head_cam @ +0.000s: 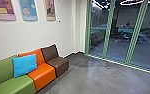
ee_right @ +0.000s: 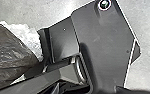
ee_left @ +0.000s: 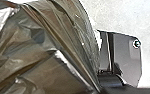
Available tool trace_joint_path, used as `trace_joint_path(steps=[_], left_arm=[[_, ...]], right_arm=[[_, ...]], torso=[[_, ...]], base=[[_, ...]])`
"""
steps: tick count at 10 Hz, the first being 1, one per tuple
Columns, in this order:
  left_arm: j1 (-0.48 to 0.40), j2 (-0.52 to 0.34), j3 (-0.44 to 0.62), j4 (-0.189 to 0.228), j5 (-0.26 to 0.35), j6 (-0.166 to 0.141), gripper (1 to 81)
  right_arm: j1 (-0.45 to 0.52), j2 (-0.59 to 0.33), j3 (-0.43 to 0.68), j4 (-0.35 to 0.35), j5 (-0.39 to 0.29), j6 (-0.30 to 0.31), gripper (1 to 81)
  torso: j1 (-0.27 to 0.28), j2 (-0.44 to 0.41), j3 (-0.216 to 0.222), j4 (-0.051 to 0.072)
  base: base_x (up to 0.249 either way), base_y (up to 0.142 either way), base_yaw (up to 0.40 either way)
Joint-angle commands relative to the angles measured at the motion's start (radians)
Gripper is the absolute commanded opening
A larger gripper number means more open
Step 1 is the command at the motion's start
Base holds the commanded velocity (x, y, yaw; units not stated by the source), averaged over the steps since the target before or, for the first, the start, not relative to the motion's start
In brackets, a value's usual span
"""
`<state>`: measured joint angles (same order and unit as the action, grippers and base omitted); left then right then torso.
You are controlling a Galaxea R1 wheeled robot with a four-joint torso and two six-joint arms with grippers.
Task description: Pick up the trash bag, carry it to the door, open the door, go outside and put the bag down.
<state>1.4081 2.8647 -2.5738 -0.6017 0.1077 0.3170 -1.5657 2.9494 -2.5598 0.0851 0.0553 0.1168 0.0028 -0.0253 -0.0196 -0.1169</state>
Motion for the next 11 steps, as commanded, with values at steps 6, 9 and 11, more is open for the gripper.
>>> trace_joint_path(steps=[6, 9, 11], left_arm=[[-0.065, -0.016, 0.000, 0.002, 0.070, 0.007, 1.0], [-0.065, -0.014, 0.000, 0.003, 0.070, 0.007, 1.0], [-0.065, -0.014, 0.000, 0.003, 0.070, 0.007, 1.0]], right_arm=[[0.046, 0.003, 0.007, -0.011, -0.055, 0.001, 81.1], [0.048, 0.003, 0.007, -0.010, -0.055, 0.001, 81.1], [0.046, 0.001, 0.007, -0.008, -0.055, 0.001, 81.1]], torso=[[0.000, 0.000, 0.000, 0.000], [0.000, 0.000, 0.000, 0.000], [0.000, 0.000, 0.000, 0.000]], base=[[0.000, 0.000, -0.241], [0.000, 0.000, -0.237], [0.000, 0.000, -0.237]])
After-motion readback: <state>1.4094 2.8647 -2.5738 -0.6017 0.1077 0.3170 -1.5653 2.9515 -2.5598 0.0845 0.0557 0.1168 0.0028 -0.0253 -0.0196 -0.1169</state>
